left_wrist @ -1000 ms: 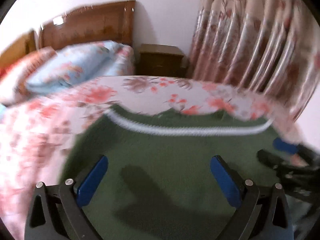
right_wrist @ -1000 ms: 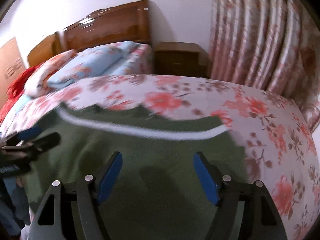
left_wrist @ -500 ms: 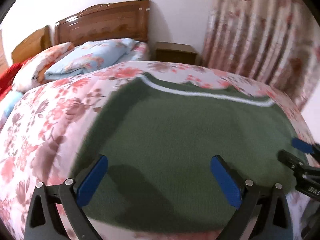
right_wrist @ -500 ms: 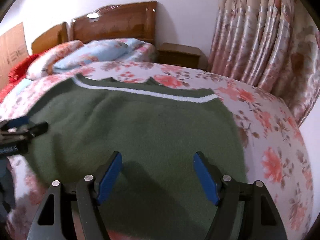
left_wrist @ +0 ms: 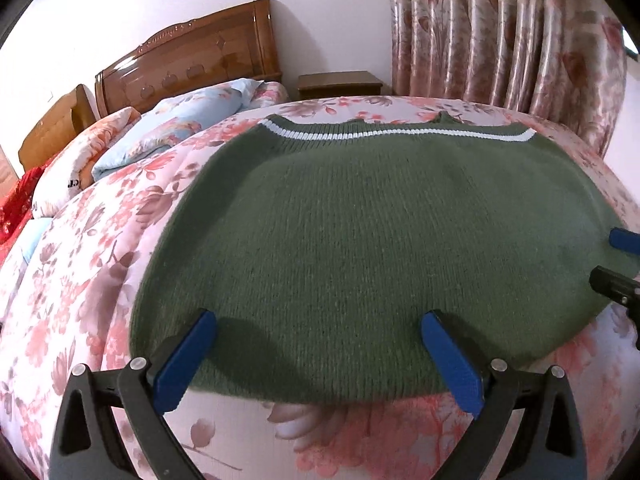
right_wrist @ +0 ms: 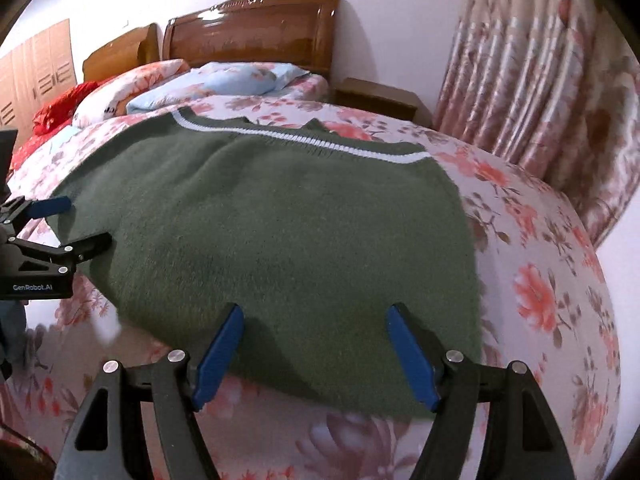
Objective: Fold small clothes
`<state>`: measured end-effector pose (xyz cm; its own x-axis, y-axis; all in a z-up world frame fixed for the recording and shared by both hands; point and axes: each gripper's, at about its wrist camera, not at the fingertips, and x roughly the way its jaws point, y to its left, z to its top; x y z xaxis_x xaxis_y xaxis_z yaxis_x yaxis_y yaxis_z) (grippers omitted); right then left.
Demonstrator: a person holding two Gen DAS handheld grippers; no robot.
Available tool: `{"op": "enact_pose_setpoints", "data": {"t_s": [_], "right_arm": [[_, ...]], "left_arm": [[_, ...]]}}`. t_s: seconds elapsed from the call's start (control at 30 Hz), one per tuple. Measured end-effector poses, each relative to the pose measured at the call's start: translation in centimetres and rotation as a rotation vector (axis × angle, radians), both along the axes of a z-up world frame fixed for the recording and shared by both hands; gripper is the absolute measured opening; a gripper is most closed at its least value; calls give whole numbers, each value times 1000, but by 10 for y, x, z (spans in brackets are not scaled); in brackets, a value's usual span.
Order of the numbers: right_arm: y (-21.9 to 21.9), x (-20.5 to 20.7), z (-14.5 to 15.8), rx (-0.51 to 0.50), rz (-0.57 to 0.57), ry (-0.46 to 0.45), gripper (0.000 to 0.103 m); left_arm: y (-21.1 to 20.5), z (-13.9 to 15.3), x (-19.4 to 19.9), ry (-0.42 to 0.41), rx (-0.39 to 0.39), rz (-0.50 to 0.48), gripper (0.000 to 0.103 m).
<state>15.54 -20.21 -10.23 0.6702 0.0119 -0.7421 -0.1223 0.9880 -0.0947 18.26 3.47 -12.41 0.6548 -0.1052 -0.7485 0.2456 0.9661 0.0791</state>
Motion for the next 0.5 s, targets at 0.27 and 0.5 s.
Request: {"op": "enact_pose_setpoints", "data": {"t_s": [0.27,0.5], "right_arm": [[-3,-8,-2,13,-15,27,75],[14,10,20,46,-30,-63,76]], "left_arm": [[4,2,-9,-13,-7,11,103],[-7,17,-5,-63,25,3,103]]}}
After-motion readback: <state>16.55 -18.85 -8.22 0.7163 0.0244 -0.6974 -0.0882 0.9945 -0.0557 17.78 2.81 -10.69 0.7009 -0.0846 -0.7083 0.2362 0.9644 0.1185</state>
